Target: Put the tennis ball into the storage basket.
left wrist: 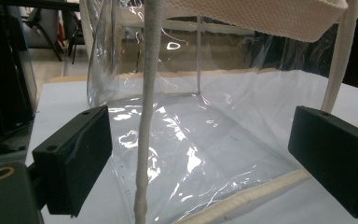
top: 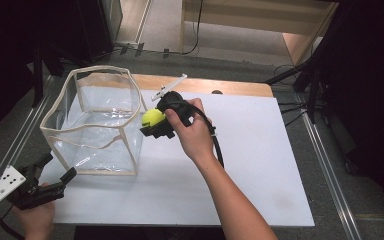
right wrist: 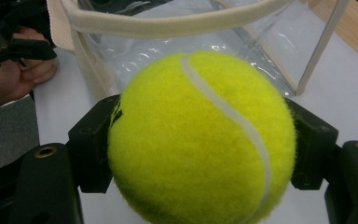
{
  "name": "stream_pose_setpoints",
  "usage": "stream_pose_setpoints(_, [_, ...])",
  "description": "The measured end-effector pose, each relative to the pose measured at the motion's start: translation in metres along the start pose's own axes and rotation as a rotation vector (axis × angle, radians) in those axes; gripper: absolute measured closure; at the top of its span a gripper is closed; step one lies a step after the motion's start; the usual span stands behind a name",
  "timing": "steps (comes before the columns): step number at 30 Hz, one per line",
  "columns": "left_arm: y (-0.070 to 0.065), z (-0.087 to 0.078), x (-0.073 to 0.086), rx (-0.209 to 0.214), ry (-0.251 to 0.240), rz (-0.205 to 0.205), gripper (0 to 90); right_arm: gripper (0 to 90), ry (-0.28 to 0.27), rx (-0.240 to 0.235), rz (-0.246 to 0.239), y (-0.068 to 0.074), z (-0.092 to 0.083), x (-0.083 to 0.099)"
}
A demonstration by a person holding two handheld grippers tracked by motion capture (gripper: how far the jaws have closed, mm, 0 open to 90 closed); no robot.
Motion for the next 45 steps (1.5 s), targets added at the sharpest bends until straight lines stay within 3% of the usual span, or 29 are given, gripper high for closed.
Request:
stream_pose_setpoints(25, [0.000,0.000,0.000,0.001,0.001,-0.003,6.5,23.8,-0.017,-0.001,-0.012,-0.003,-0.016,-0.029])
stream_pose_setpoints(45, [0.000,0.000,0.000,0.003,-0.006,-0.008,6.5,23.8,-0.024,-0.007,-0.037,0.000,-0.019,-0.057])
Point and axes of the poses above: each handheld gripper's, and its own axes: z roughly forward along the jaws, x roughly out of its underside, y roughly to its left, the point moved 4 cm from there along z, roughly forward along the jaws, and after that the axes turned 4 degrees about x, right-handed, at the moved point
